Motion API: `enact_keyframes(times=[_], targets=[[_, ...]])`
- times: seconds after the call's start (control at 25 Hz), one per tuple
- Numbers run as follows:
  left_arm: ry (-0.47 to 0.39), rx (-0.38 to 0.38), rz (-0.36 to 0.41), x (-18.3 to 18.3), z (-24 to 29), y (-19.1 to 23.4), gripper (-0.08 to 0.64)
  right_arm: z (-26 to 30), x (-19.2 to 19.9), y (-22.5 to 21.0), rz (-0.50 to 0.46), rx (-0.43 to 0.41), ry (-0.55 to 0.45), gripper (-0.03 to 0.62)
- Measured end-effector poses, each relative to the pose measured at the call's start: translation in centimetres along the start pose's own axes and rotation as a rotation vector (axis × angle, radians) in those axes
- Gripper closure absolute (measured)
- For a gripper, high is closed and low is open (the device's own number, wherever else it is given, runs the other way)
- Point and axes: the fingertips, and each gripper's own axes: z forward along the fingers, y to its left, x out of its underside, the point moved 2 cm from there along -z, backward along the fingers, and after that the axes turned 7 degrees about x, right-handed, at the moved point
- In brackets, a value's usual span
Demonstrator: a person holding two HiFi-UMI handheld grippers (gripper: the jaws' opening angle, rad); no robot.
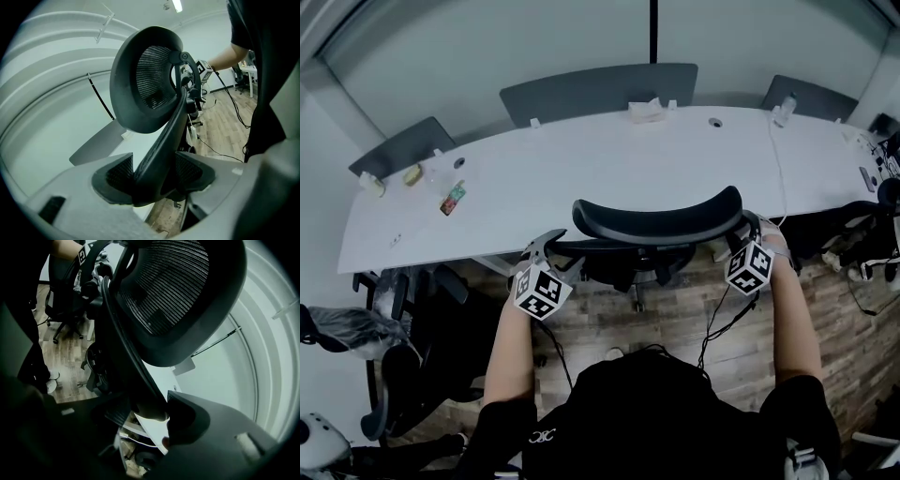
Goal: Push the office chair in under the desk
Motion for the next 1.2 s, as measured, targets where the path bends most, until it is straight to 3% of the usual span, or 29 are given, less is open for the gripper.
enact_keyframes(times=[0.72,0.92,1.08,1.12,1.2], targets=[[0.023,0.033,-0.004,-0.1,0.8,1.2,0.274,0.6,0.0,-0.4,0.017,-0.013,-0.001,0.341],[0.041,-0.007,-0.067,-0.1,0.6,0.6,0.258,0.0,-0.1,-0.1,0.061,0.043,-0.038,0.331],[-0.032,-0.053,-0.197,-1.8,-1.1,0.6,0.252,-2.5,-1.0,0.0,0.18,0.097,-0.074,0.347],[-0.062,-0.068,-0.24,-2.3,-1.8,0.6,0.284,-3.4,-1.7,0.1,0.241,0.111,-0.115,0.373],[-0.113,-0.12,-0.307,-3.3,-3.3,0.5,0.381,-5.3,-3.1,0.2,0.388,0.147,-0.205,0.49]])
